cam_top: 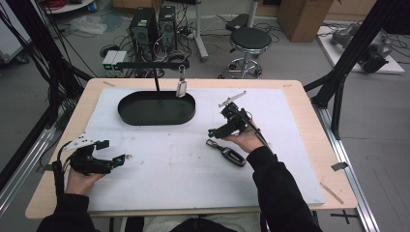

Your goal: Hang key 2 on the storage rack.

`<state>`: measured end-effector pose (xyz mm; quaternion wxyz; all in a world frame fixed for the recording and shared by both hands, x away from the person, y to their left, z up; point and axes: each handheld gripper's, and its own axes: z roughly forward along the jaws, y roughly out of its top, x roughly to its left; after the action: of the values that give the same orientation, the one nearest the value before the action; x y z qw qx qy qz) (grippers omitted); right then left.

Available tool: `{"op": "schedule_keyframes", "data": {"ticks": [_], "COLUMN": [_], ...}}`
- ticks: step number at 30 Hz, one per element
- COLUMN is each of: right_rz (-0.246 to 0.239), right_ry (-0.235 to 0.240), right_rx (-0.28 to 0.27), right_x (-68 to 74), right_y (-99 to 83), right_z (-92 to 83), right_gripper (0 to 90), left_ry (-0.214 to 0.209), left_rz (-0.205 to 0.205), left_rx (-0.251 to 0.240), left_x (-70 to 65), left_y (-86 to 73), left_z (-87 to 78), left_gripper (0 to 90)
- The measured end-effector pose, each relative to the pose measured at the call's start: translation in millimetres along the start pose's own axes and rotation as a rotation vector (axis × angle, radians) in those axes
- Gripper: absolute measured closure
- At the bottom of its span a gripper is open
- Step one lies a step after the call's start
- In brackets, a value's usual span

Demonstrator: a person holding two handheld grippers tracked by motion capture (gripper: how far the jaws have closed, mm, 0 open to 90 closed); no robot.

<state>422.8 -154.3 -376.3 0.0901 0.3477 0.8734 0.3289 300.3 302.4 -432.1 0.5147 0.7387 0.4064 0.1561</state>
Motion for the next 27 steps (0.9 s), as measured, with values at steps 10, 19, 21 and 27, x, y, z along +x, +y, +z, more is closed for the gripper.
{"op": "schedule_keyframes", "data": {"ticks": [10,19,21,27], "right_rz": [-0.002,-0.009,-0.006,0.017], "right_ry": [0.028,0.017,0.016,0.006], "right_rx": [0.053,0.114,0.128,0.158], "right_x": [6.8,13.8,14.4,13.3], "right_y": [-20.0,-34.2,-38.5,-45.8], "right_z": [10.5,19.1,21.5,22.0], "right_gripper": [0.8,0.8,0.8,4.5], "left_ry": [0.0,0.0,-0.001,-0.001], "left_rz": [-0.001,0.003,0.002,0.001], "left_rx": [0.0,0.001,-0.006,-0.004], "left_x": [0.0,-0.1,-0.1,-0.1], "left_y": [0.0,0.0,0.2,0.1], "left_z": [-0.1,-0.2,-0.4,-0.4], "left_gripper": [1.7,1.7,1.7,1.7]}}
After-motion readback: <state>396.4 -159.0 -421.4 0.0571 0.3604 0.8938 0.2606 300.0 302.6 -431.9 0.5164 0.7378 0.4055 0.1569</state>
